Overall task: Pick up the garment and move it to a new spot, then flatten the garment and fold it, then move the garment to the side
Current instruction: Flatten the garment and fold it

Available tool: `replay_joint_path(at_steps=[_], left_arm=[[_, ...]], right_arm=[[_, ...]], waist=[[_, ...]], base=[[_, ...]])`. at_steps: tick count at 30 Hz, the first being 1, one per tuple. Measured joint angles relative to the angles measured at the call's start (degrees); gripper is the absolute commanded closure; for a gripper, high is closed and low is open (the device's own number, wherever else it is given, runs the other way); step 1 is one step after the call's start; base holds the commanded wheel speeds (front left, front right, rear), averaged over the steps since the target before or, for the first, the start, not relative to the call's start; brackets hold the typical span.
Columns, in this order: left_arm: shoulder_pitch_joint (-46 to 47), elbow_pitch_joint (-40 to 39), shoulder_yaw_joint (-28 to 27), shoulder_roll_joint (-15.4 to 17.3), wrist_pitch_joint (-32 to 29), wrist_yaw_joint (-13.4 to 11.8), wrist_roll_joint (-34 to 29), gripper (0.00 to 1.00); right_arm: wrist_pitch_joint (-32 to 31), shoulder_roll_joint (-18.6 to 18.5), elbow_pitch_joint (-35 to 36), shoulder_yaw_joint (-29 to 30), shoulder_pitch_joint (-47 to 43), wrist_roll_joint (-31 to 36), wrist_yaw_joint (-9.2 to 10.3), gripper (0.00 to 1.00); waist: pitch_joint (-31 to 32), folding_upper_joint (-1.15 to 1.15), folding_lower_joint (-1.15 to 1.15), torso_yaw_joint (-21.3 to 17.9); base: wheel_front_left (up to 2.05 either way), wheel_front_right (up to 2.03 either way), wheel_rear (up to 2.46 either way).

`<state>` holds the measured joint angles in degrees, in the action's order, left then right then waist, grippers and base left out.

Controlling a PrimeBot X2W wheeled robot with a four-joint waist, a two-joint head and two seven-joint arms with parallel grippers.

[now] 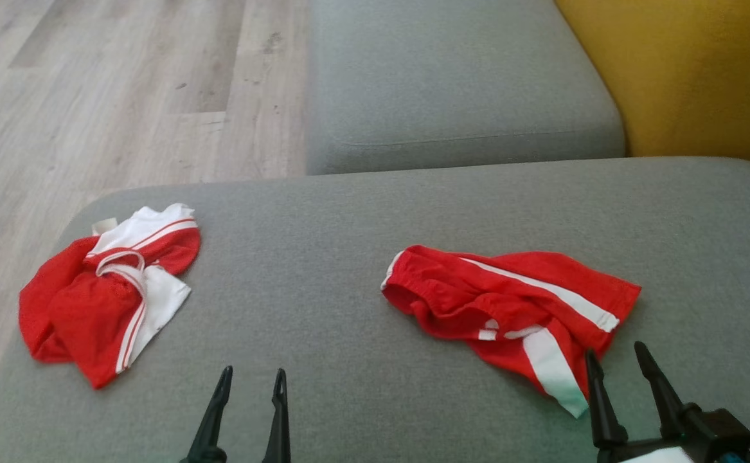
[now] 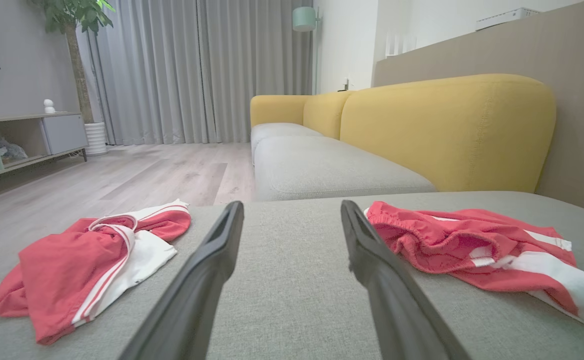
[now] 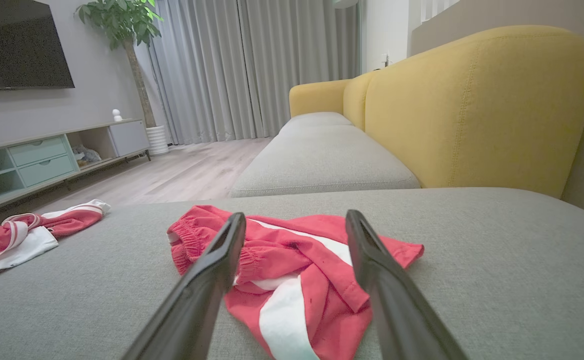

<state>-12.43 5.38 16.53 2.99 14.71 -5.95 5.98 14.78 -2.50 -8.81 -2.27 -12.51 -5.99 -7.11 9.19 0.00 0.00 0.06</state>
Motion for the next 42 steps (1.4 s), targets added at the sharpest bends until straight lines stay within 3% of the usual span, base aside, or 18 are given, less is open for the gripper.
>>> replay_joint_path(at_steps=[6,11,16,22,27,35,42], left_arm=[[0.1,1.6,1.1,0.0,0.0,1.4,0.1,0.00],[2.0,7.6,6.2,0.1,0.0,4.3,1.2,0.00],[10.3,14.9,12.0,0.0,0.0,6.0,0.1,0.00],[21.0,25.3,17.7,-0.1,0.0,5.7,-1.5,0.00],[26.6,32.5,20.3,-0.1,0.0,3.3,-0.3,0.00],[32.6,38.6,20.5,-0.3,0.0,1.6,0.6,0.00],[36.2,42.6,19.1,-0.1,0.0,0.6,0.5,0.00]], right_arm=[[0.0,0.0,-0.2,0.0,0.1,0.0,0.00,0.00],[0.0,0.0,-0.2,0.2,0.3,0.0,0.00,0.00],[0.0,0.0,-0.2,-0.9,2.2,0.0,0.00,0.00],[0.0,0.0,0.7,-2.4,5.9,0.5,0.00,0.00],[0.0,0.0,0.7,-4.4,6.4,1.0,0.00,0.00],[0.0,-0.1,1.4,-6.0,9.2,2.5,0.00,0.00],[0.0,-0.1,2.2,-6.2,9.7,2.4,0.00,0.00]], waist=[[-0.2,0.00,0.00,-1.8],[-1.0,0.00,0.00,-4.2],[-2.8,0.00,0.00,-7.7],[-5.9,0.00,0.01,-13.6],[-8.4,0.00,0.01,-19.0],[-12.4,0.00,0.01,-26.9],[-15.9,0.00,0.00,-29.9]], base=[[0.00,0.00,0.00],[0.00,0.00,0.00],[0.00,0.00,0.00],[0.00,0.00,0.00],[0.00,0.00,0.00],[0.00,0.00,0.00],[0.00,0.00,0.00]])
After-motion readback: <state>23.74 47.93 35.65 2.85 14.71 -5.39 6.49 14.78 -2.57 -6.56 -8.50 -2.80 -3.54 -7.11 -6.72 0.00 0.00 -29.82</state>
